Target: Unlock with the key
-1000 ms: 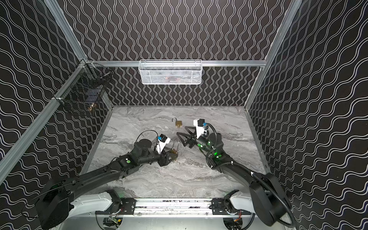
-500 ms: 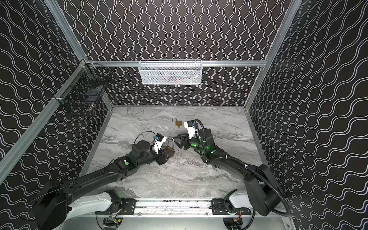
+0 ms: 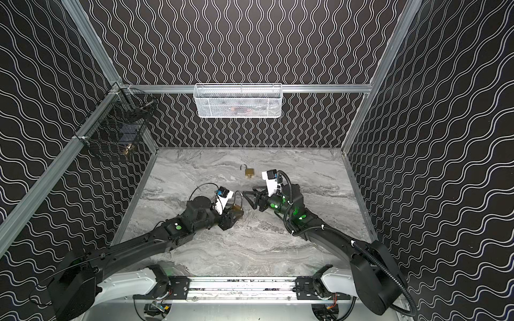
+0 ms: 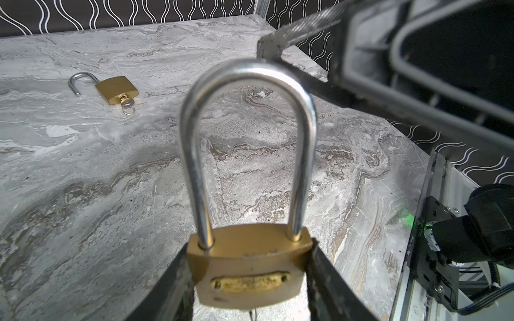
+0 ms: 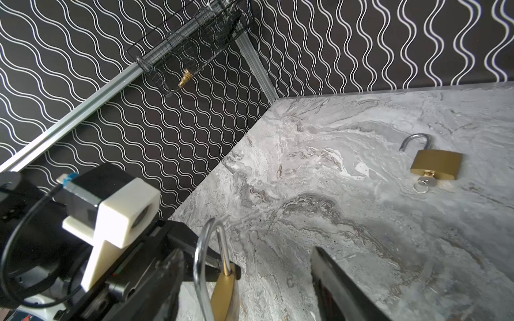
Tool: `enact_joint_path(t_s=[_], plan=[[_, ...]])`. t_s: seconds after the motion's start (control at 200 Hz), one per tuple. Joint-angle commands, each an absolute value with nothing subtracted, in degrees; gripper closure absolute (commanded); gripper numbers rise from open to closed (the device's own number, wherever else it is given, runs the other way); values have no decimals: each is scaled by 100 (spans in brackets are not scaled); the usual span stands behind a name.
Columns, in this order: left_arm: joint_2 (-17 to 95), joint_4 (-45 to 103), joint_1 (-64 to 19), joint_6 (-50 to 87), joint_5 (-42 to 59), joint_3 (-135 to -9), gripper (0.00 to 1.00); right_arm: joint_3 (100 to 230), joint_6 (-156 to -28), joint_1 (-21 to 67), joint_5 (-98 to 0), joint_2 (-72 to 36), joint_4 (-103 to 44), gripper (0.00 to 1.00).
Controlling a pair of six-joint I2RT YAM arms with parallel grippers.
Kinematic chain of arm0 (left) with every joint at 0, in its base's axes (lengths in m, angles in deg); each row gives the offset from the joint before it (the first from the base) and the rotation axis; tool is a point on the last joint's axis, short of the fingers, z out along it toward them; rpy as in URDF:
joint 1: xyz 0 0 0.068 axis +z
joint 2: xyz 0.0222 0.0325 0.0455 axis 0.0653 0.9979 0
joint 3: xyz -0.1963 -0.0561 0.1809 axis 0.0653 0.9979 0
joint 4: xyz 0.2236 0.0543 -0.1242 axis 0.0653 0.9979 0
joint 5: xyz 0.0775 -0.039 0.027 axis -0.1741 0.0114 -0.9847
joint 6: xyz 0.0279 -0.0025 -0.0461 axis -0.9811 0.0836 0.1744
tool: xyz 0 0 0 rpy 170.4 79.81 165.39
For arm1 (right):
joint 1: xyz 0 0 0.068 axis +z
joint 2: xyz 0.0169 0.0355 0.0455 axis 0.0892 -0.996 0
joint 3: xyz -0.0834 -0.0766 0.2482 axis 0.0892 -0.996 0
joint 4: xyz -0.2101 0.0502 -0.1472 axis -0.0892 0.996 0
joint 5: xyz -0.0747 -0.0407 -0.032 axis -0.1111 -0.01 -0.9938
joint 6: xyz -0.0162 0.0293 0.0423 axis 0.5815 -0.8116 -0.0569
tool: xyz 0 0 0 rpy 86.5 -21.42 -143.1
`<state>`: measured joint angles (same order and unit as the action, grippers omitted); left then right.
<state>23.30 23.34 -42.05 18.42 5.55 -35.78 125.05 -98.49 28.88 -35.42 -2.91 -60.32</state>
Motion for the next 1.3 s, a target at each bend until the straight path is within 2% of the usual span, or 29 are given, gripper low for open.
enact_joint_path(t_s=[0.0,0.1,0.21,0.42,0.505,0.601,0.681,0.811,0.876,0.961,1.161,1.291], plan=[[2283,1877,-4205,1877,644,-3629,100,12675,-9896,2913,-3284,-471,-6284,32],[2263,1888,-4205,1870,638,-3629,100,12787,-9916,2997,-3207,-636,-6330,42],[2256,1890,-4209,1852,637,-3638,100,12933,-9849,3124,-3266,-790,-6204,46],[2248,1865,-4209,1825,636,-3647,100,13094,-9867,3162,-3210,-992,-6076,66],[2261,1888,-4210,1810,637,-3660,100,13094,-9849,3162,-3188,-973,-6083,78],[2265,1943,-4209,1773,657,-3678,100,13087,-9779,3162,-3127,-956,-6079,100],[2264,2039,-4209,1739,681,-3697,100,13022,-9746,3163,-3104,-912,-6166,100],[2169,2428,-4204,1572,546,-3788,56,12969,-9761,3115,-3153,-825,-6140,100],[2035,2669,-4204,1488,379,-3827,45,13001,-9709,3038,-3209,-789,-6009,100],[1820,2957,-4205,1334,216,-3879,39,13018,-9707,2875,-3227,-762,-5895,100],[1881,2889,-4209,1293,790,-3873,35,12824,-9728,2684,-2863,-575,-6407,100],[1905,2052,-4205,1139,1192,-3467,18,12570,-9831,2687,-2491,-457,-7095,100]])
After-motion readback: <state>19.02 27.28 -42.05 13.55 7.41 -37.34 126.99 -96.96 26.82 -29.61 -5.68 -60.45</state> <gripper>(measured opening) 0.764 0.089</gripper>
